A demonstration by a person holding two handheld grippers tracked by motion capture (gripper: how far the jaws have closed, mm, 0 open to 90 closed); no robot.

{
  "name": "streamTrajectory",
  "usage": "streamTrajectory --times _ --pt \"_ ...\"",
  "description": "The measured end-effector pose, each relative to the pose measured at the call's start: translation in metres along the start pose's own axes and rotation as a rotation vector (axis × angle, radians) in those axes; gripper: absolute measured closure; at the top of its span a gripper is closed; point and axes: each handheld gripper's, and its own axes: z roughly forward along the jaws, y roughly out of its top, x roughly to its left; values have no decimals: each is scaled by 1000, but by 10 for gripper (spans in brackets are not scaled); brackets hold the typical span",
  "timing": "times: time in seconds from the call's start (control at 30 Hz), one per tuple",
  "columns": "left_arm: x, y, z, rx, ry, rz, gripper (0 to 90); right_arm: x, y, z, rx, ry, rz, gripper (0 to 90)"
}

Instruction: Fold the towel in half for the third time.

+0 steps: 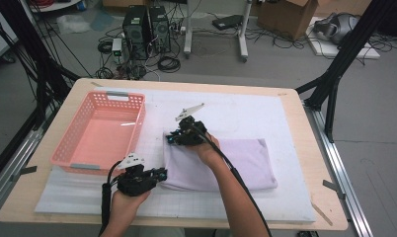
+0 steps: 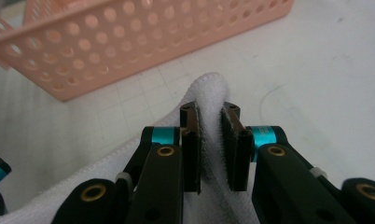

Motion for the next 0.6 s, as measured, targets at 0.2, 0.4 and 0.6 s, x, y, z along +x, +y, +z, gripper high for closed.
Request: streamTrajectory --times 0.2,0.4,0.6 --pt "-11 18 10 -25 -41 11 809 -9 -1 -30 -64 -31 17 796" --pt "-26 35 30 0 -67 50 809 -18 -7 -58 -105 -70 25 796" --pt "-42 45 51 15 -104 69 808 -30 -22 -89 -145 -95 56 796"
